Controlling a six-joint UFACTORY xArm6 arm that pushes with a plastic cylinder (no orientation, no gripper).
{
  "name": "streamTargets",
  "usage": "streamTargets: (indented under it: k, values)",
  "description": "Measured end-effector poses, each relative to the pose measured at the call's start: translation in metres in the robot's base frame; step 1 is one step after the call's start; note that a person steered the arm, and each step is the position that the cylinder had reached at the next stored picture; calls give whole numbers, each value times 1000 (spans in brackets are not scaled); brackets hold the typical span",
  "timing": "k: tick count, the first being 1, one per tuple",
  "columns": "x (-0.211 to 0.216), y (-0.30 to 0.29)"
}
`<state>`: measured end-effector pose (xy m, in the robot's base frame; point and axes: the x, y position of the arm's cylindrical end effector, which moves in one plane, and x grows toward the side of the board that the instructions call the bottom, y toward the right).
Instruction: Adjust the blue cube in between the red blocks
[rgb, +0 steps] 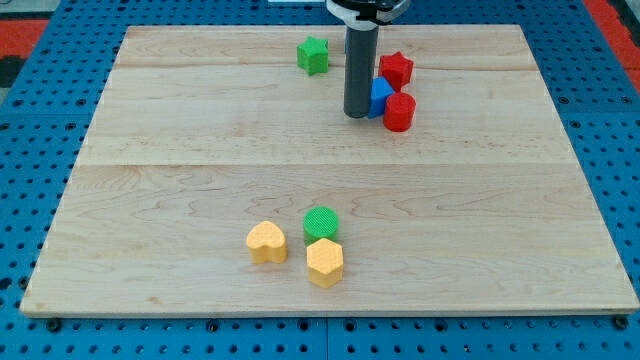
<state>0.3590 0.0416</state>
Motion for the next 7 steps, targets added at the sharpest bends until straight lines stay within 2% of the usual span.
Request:
streamTargets:
  k: [1,2,4,7]
  values:
    - [-10,-17]
    - [-12,7]
    - [-37,7]
    - [-45,11]
